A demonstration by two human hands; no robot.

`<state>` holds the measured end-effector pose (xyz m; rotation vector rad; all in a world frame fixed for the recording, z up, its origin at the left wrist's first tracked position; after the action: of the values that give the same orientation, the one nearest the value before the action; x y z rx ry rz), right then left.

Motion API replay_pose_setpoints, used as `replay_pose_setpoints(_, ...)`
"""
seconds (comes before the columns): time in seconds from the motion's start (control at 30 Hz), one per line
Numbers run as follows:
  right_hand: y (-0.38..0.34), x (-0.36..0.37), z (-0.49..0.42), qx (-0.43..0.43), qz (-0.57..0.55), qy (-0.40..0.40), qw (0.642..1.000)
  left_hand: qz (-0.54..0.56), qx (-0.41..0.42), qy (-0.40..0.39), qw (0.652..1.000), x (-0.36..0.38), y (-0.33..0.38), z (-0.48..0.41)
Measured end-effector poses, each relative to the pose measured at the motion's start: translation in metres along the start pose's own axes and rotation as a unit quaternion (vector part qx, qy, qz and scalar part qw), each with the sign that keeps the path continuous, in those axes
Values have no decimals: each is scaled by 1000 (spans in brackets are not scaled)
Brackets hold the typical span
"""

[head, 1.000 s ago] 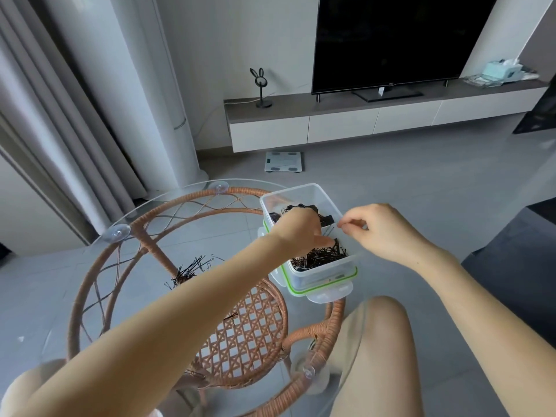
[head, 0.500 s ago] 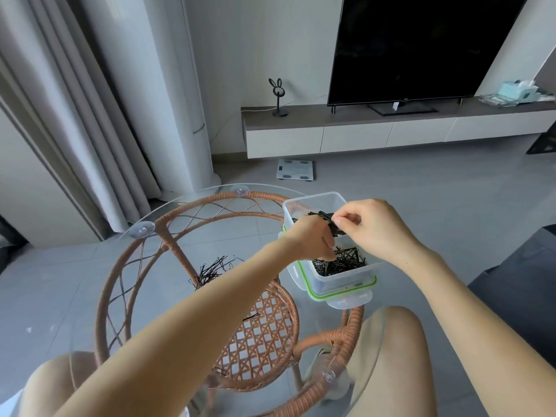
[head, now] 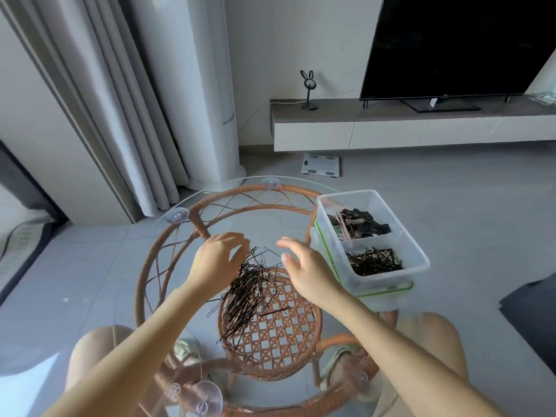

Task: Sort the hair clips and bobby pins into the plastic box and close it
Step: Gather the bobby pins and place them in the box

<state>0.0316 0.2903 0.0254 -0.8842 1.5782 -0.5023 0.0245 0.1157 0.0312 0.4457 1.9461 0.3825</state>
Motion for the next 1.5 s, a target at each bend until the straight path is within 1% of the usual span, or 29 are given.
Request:
replay_pose_setpoints(0.1,12,33,-20,48,55,10,997,-30,-48,-23,998,7,-32,28)
replay_pose_setpoints(0.13,14,43,-25,47,77,5,996,-28,-59,-33,997,12,-37,38)
replay_pose_setpoints(0.2,13,60,-31,37,84,-9,996,-22,-67,-32,997,20,-41,49)
replay_pose_setpoints(0.33,13,71,-24,10,25,-36,999,20,-120,0,993,27,-38,46)
replay_pose_setpoints(0.43,11,67,-4,-24,-22,-63,998,44,-121,3,992,31,-30,40)
replay_pose_setpoints(0.47,11,65,2,-24,-41,-71,996,54,-125,3,991,32,-29,38)
replay_pose_setpoints(0.53,9,57,14,9,-105,-92,990,101,-149,-6,984,30,-27,39)
replay_pose_setpoints(0.6,7,46,22,55,-176,-106,977,201,-178,-24,963,29,-22,42)
replay_pose_setpoints(0.67,4,34,29,71,-203,-107,971,300,-201,-38,932,23,-15,47)
replay_pose_setpoints(0.7,2,28,31,74,-205,-102,971,326,-210,-37,921,17,-14,48)
replay_pose_setpoints(0.73,1,21,35,74,-201,-92,972,330,-214,-32,919,10,-16,48)
replay_pose_setpoints(0.77,0,14,40,71,-186,-73,977,310,-212,-21,927,2,-21,51)
replay_pose_setpoints(0.8,2,6,44,62,-157,-45,985,267,-200,-7,943,-8,-27,53)
replay_pose_setpoints(0.87,6,-10,58,29,-69,-6,997,126,-160,11,979,-28,-43,65)
replay_pose_setpoints(0.9,8,-16,65,6,-16,-4,1000,47,-139,7,989,-36,-50,74)
replay_pose_setpoints(0.97,14,-23,79,-29,106,-24,994,-85,-126,-29,988,-47,-59,94)
replay_pose_setpoints(1.03,22,-24,87,-29,211,-56,975,-142,-137,-93,976,-49,-62,116)
replay_pose_setpoints(1.1,25,-21,88,-18,270,-88,959,-145,-148,-150,967,-48,-57,130)
replay_pose_setpoints(1.13,25,-17,87,-11,274,-100,957,-138,-150,-170,964,-46,-53,135)
replay_pose_setpoints(1.2,21,-10,81,-4,247,-106,963,-119,-137,-192,964,-39,-41,137)
replay_pose_setpoints(1.27,15,-1,73,-6,215,-99,971,-90,-129,-183,970,-32,-29,132)
replay_pose_setpoints(1.4,0,13,52,-25,188,-69,979,-2,-160,-110,981,-22,-12,106)
replay_pose_setpoints(1.5,-10,25,43,-33,141,-97,985,41,-184,-106,976,-18,-6,89)
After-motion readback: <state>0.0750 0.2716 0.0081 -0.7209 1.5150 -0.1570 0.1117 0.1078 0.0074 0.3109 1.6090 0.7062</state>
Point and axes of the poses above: each hand's wrist, its own z-axis away from the middle knuckle, its own x-axis out of the palm, y = z × x, the point moved 4 cm from there along -z, towards the middle knuckle, and after that the axes turned 13 degrees about y, right-handed, at the moved point
